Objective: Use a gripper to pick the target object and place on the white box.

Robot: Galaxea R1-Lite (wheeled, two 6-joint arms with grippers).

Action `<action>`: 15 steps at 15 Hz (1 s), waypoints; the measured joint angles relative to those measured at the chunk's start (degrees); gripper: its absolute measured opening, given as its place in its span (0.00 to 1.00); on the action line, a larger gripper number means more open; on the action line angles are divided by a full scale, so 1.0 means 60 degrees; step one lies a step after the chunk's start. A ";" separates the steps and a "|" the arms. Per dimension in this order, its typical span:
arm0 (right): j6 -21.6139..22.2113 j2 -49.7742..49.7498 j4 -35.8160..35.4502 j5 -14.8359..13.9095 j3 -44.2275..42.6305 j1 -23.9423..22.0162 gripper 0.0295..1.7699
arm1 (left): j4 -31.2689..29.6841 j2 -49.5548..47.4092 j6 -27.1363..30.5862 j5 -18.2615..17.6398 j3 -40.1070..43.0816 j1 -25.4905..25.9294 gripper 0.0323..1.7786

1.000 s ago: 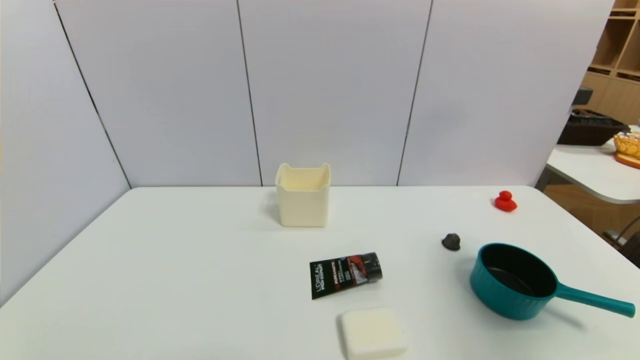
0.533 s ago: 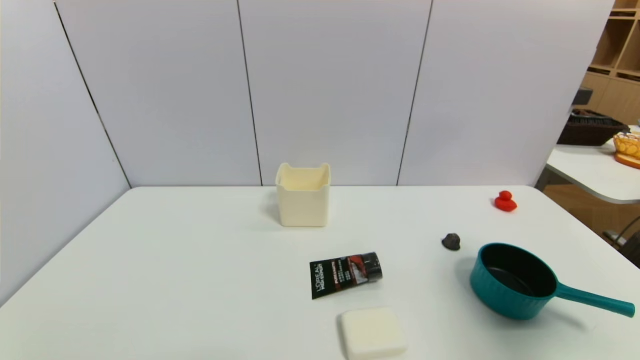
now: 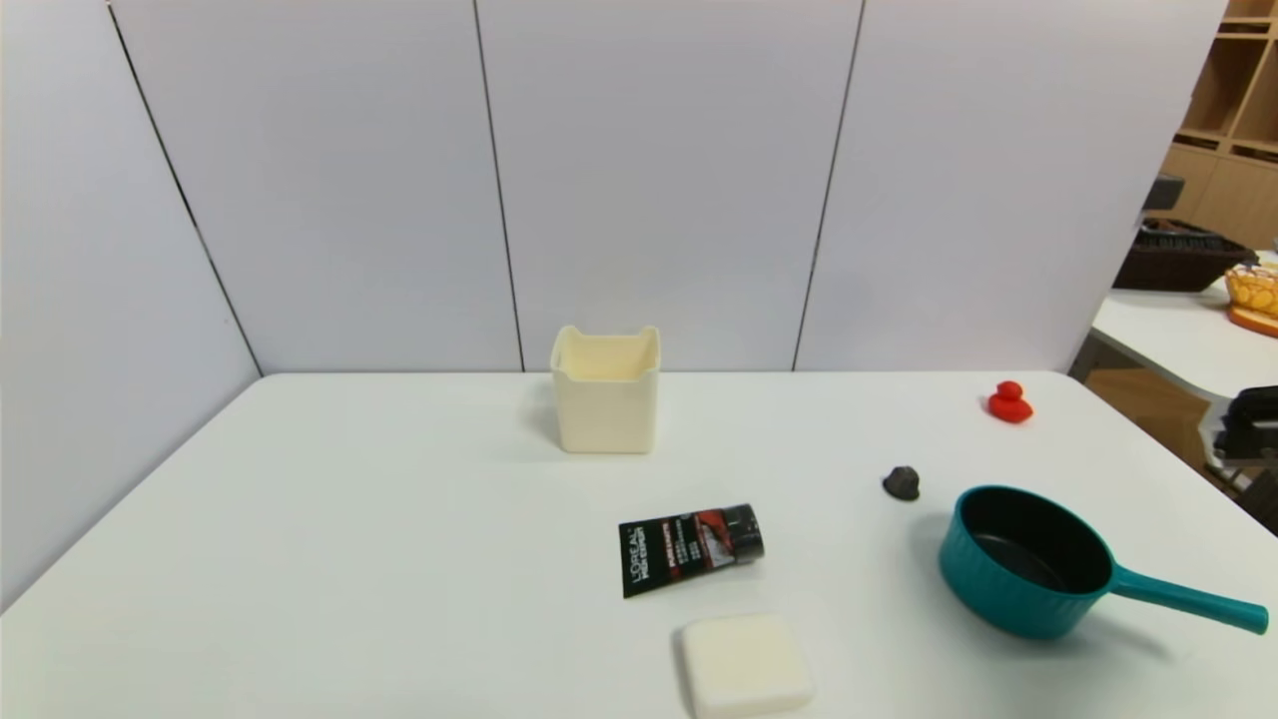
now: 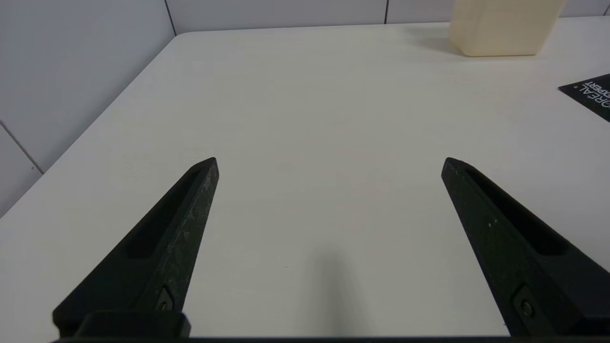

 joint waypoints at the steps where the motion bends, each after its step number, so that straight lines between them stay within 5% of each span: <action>1: 0.0069 0.0061 -0.0652 -0.0010 0.0248 0.0156 0.96 | 0.0000 0.0000 0.0004 0.0000 0.0000 0.0000 0.95; 8: 0.1869 0.0796 -0.3625 -0.0453 0.0607 0.0636 0.96 | 0.0000 0.0000 0.0000 0.0004 0.0000 0.0000 0.95; 15: 0.3440 0.2115 -0.3848 -0.0849 -0.0152 0.0563 0.96 | 0.0000 0.0000 0.0004 0.0000 0.0000 0.0000 0.95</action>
